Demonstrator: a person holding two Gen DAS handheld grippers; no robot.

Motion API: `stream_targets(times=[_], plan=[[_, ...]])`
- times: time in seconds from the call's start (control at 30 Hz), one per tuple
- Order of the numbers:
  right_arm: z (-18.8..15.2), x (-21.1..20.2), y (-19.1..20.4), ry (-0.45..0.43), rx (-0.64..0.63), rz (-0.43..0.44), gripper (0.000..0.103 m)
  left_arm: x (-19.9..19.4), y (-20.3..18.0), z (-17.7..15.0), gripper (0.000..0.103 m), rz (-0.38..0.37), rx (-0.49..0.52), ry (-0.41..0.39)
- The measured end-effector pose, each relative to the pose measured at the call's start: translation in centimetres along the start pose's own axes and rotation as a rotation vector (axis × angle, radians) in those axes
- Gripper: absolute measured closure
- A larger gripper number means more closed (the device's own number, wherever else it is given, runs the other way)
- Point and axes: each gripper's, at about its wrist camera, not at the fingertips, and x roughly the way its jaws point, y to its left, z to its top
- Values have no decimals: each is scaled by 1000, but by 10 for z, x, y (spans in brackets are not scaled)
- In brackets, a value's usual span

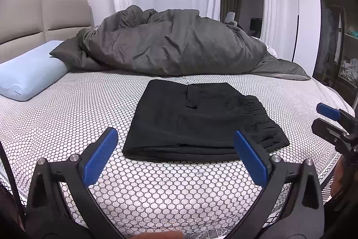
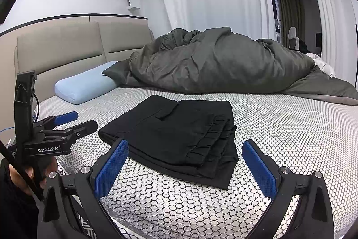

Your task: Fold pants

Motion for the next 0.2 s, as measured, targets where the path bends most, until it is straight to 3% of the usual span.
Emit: stream_targets(times=[0.2], plan=[[1, 0, -2, 2, -3, 3, 0, -1, 0, -1, 1, 3, 2, 2]])
